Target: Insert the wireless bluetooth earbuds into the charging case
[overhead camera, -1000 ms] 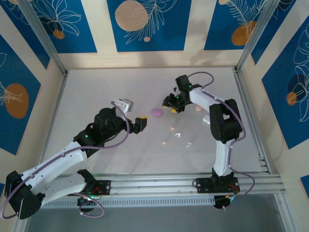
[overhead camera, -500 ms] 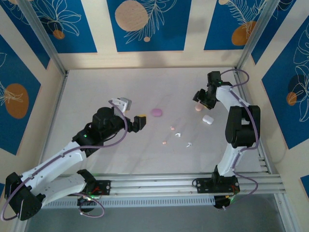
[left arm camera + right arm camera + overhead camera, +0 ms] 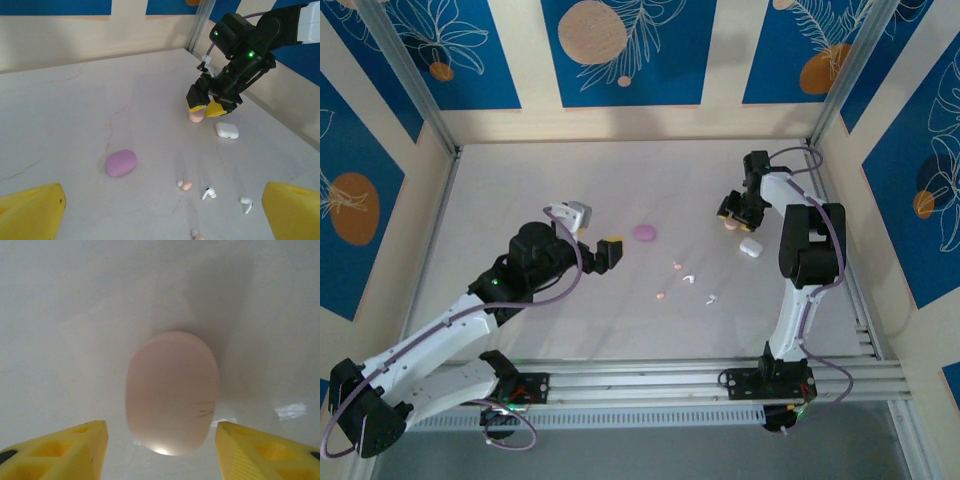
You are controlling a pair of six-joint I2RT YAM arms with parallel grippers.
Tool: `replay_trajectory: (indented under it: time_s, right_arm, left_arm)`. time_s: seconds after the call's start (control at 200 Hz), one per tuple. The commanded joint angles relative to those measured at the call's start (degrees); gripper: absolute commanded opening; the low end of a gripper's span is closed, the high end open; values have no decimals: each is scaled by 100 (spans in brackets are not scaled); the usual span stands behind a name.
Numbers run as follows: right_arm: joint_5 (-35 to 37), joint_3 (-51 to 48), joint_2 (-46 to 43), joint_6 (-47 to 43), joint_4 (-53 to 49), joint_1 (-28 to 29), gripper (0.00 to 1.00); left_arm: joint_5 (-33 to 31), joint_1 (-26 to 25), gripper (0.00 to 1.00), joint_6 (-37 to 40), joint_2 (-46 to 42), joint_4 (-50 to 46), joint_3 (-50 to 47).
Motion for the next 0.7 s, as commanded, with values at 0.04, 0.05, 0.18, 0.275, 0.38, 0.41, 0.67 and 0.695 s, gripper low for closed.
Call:
replay_trajectory:
  time_s: [0.04, 0.05, 0.18, 0.275, 0.38, 0.41, 0.67, 0.695]
  right_arm:
    - [-551, 353, 165, -250, -113, 223, 59]
    - [-569, 369, 175, -260, -122, 239, 60]
    - [-861, 517, 218, -354, -133, 406, 60]
    - [-904, 596, 192, -428, -142, 467, 59]
    - [-631, 603, 66, -439, -129, 446, 59]
    - [-524, 589, 23, -424, -119, 426, 59]
    - [377, 534, 40, 30, -317, 204, 64]
    - [365, 523, 61, 48, -314, 201, 65]
  left_arm:
    - [73, 56, 100, -56, -45, 168, -22]
    - [78, 56, 100, -67, -47, 173, -18]
    - [93, 56, 100, -67, -12, 166, 4]
    - [91, 56, 100, -73, -9, 164, 4]
    - [86, 56, 100, -76, -20, 159, 4]
    - [82, 56, 100, -76, -18, 152, 4]
    - [86, 56, 100, -127, 4, 237, -22]
    - [89, 56, 100, -138, 4, 241, -30]
